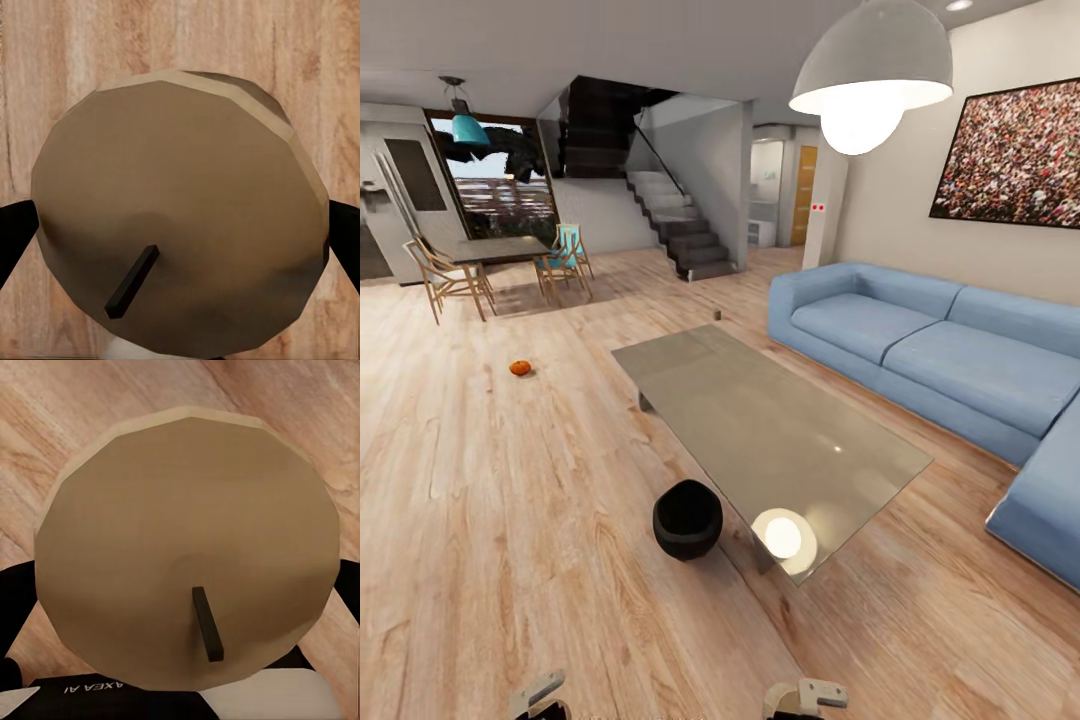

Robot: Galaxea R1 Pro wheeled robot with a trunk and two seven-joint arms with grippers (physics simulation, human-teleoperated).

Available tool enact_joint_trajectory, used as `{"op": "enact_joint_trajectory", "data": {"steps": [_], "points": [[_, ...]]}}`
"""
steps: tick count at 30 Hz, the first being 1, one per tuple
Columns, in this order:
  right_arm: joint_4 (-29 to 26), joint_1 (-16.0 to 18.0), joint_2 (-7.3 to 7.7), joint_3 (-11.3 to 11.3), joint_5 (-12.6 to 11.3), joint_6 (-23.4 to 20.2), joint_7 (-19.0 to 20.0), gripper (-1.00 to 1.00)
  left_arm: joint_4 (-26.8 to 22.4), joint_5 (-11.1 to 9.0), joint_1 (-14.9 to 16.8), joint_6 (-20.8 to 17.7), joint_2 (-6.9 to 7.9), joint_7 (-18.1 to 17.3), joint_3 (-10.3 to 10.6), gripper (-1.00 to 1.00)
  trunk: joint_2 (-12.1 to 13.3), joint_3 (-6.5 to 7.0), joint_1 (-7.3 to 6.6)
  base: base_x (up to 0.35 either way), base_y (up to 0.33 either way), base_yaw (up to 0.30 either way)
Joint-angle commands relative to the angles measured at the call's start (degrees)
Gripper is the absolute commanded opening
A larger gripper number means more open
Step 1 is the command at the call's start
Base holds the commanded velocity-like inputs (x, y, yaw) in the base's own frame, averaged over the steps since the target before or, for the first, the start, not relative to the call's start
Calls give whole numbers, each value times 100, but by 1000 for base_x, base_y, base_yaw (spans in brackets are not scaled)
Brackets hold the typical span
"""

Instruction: Place each of the two pumpkins and all three candles from the living room inside a cabinet in the living room (use any cabinet), then make sure every cabinet is closed, and position the cauldron so it is next to a table in the living room.

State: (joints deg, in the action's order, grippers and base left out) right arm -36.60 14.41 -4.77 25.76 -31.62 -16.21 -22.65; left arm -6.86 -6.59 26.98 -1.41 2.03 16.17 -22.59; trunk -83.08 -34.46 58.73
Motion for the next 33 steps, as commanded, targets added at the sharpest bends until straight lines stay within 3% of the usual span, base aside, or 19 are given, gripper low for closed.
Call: {"op": "enact_joint_trajectory", "data": {"steps": [1,6,13,33], "points": [[2,0,-12,-1,7,-3,-1,-100,0,0,0,0,0,2,0,-100,0,0,0,-86,-230,267],[0,0,-55,-1,6,-5,-71,-100,0,0,0,0,0,1,-7,-100,0,0,0,-220,-187,110],[4,0,-160,5,-2,-3,-538,-100,0,-7,0,8,5,-8,-16,-100,0,-11,0,-133,-62,201],[4,0,-182,8,-2,4,-583,-100,0,-9,0,1,8,-14,-18,-100,0,-61,0,-2,-1,271]]}}
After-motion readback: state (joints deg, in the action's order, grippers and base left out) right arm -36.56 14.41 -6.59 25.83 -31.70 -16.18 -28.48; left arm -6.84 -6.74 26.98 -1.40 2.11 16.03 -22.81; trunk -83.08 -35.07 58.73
